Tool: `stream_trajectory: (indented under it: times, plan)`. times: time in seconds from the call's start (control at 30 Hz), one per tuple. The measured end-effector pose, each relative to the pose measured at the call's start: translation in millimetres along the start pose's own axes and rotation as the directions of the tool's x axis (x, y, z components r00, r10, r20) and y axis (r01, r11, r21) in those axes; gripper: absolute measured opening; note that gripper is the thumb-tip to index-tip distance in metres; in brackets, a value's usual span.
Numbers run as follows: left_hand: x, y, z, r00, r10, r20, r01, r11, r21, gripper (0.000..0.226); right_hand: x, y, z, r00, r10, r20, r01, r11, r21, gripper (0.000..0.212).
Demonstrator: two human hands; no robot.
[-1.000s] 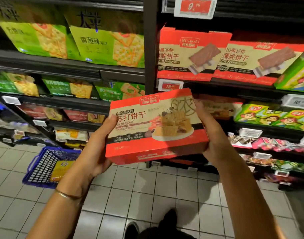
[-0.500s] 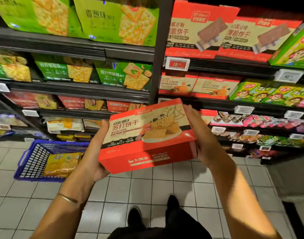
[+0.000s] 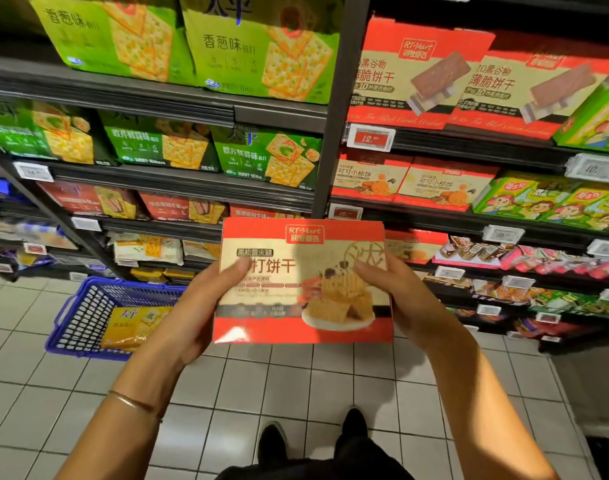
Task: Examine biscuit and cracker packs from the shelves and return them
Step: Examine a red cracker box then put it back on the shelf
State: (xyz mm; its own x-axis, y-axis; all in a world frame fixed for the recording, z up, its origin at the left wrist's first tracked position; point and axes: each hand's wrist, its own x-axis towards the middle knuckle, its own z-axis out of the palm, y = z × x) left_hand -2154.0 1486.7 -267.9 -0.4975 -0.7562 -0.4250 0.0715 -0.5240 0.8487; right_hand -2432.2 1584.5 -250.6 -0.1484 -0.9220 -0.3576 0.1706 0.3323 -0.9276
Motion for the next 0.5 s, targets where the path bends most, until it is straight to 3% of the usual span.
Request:
stream_trajectory:
  times: [0.07,0.2,0.5]
  plan:
    - [-1.3,1.6,-8.4,0.993,0.099,0.070,-0.104,0.992,0.072,0.074,-0.2,3.8,-8.8,0.998,-0.046,0.050,0.046,0.999,-0.004,0.066]
    - [-3.3,5.8,-17.2,0.948,0.255,0.191,-0.298,0.922,0.248,0.085,0.3,1.7,-15.3,0.980,-0.180,0.089,0.196,0.953,-0.230,0.085]
    - [2.3,8.3,-20.0,0.929,0.309,0.205,-0.354,0.903,0.243,0.086,5.3,3.5,-13.0,0.950,-0.302,0.080,0.312,0.930,-0.192,0.082]
